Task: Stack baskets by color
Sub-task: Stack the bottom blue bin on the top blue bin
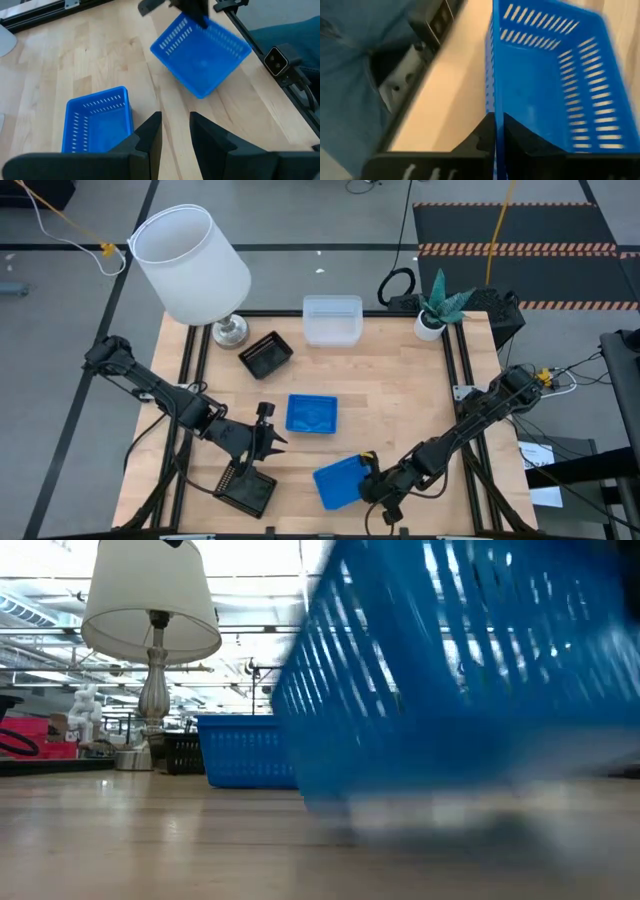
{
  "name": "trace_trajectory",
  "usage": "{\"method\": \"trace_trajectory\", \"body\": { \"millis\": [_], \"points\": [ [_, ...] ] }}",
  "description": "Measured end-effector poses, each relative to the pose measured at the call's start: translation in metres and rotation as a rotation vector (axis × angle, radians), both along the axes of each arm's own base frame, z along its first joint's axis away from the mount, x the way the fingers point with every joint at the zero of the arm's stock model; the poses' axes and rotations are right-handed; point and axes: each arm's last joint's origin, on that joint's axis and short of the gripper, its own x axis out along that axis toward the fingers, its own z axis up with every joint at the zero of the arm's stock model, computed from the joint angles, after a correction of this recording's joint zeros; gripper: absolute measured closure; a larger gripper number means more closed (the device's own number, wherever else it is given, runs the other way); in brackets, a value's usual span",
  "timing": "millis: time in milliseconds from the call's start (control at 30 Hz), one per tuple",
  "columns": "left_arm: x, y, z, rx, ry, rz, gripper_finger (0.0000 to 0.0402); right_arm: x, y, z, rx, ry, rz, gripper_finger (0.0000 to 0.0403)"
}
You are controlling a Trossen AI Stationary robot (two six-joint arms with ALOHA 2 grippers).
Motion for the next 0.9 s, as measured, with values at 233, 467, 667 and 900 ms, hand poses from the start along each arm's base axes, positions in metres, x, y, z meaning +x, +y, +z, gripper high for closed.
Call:
{"method": "trace_trajectory", "body": {
  "millis": [233, 467, 667, 900],
  "points": [
    [-0.002, -0.001, -0.002, -0.003, 0.019, 0.012, 0.0300, 0.019, 0.000, 0.046, -0.077, -0.101, -0.060, 0.0396],
    [-0.012, -0.007, -0.006, 0.069, 0.042, 0.081, 0.0300, 0.036, -0.019, 0.086, -0.176, -0.134, -0.200, 0.0398],
    [-0.022, -0.008, -0.011, 0.124, 0.086, 0.143, 0.0300, 0.051, -0.046, 0.110, -0.193, -0.136, -0.296, 0.0398],
    [-0.035, 0.000, -0.020, 0.143, 0.188, 0.315, 0.0300, 0.067, -0.079, 0.113, -0.166, -0.131, -0.391, 0.0398]
  ]
}}
